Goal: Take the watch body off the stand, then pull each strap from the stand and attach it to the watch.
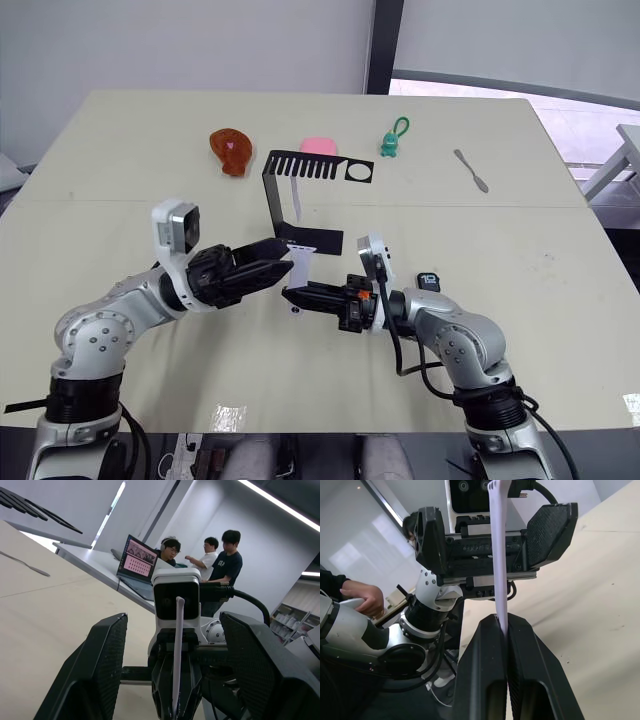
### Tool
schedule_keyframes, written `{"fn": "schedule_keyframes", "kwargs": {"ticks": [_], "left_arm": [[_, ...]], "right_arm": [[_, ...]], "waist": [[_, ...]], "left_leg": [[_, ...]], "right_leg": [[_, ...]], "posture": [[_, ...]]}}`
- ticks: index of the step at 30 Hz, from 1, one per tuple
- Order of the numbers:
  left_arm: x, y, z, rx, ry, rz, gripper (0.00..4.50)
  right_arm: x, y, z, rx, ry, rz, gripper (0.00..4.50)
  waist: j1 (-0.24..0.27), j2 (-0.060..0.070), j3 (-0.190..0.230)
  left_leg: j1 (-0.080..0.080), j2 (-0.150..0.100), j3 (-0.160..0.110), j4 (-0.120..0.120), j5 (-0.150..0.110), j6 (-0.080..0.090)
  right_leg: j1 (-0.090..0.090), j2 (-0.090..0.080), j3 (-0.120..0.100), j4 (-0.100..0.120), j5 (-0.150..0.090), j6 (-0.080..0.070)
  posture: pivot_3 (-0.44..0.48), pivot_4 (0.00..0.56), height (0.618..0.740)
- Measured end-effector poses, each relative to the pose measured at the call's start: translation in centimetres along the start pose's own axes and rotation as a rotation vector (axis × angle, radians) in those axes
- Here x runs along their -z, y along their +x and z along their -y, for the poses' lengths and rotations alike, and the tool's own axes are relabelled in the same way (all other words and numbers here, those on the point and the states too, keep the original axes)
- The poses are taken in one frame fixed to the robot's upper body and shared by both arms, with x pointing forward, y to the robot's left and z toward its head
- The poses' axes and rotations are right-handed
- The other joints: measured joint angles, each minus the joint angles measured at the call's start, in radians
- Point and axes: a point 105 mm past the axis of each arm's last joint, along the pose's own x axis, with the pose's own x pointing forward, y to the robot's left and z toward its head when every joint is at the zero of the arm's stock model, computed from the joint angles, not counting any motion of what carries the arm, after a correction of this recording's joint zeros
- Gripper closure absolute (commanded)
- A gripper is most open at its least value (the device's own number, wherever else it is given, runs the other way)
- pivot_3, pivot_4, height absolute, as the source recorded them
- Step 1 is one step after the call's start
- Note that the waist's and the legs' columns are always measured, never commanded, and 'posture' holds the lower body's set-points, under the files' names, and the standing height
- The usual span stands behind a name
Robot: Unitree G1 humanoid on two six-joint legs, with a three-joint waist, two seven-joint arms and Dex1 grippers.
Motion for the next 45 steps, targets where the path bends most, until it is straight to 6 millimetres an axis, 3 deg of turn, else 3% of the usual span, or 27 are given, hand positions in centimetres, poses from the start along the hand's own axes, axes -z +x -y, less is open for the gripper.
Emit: {"fn": "schedule_keyframes", "kwargs": {"ticks": [15, 18, 22, 23, 45], "left_arm": [[0.86, 0.68, -0.10, 0.015, -0.030, -0.006, 1.31], [0.85, 0.71, -0.15, 0.012, -0.025, -0.004, 2.10], [0.86, 0.75, -0.18, 0.011, -0.024, -0.002, 4.20], [0.87, 0.78, -0.17, 0.012, -0.025, 0.000, 4.43], [0.88, 0.91, -0.02, 0.024, -0.029, 0.006, 4.43]], "right_arm": [[-0.14, 0.16, -0.22, 0.004, -0.004, -0.002, 4.50], [-0.08, 0.17, -0.25, 0.003, 0.000, -0.006, 4.50], [-0.03, 0.17, -0.25, 0.003, 0.003, -0.009, 4.50], [-0.03, 0.17, -0.25, 0.003, 0.003, -0.009, 4.50], [-0.01, 0.12, -0.23, 0.005, 0.003, -0.011, 4.50]], "waist": [[-0.001, 0.000, 0.000], [0.000, 0.000, 0.000], [0.000, 0.000, 0.000], [0.000, 0.000, 0.000], [-0.001, 0.000, 0.000]], "left_leg": [[0.000, 0.000, 0.000, 0.000, 0.000, 0.000], [0.000, 0.000, 0.000, 0.000, 0.000, 0.000], [0.000, 0.000, 0.000, 0.000, 0.000, 0.000], [0.000, 0.000, 0.000, 0.000, 0.000, 0.000], [0.000, 0.000, 0.000, 0.000, 0.000, 0.000]], "right_leg": [[0.000, 0.000, 0.000, 0.000, 0.000, 0.000], [0.000, 0.000, 0.000, 0.000, 0.000, 0.000], [0.000, 0.000, 0.000, -0.001, 0.000, 0.000], [0.000, 0.000, 0.000, -0.001, 0.000, 0.000], [0.000, 0.000, 0.000, -0.001, 0.000, 0.000]], "posture": [[0.000, 0.150, 0.740], [0.000, 0.150, 0.740], [0.000, 0.150, 0.740], [0.000, 0.150, 0.740], [0.000, 0.150, 0.740]]}}
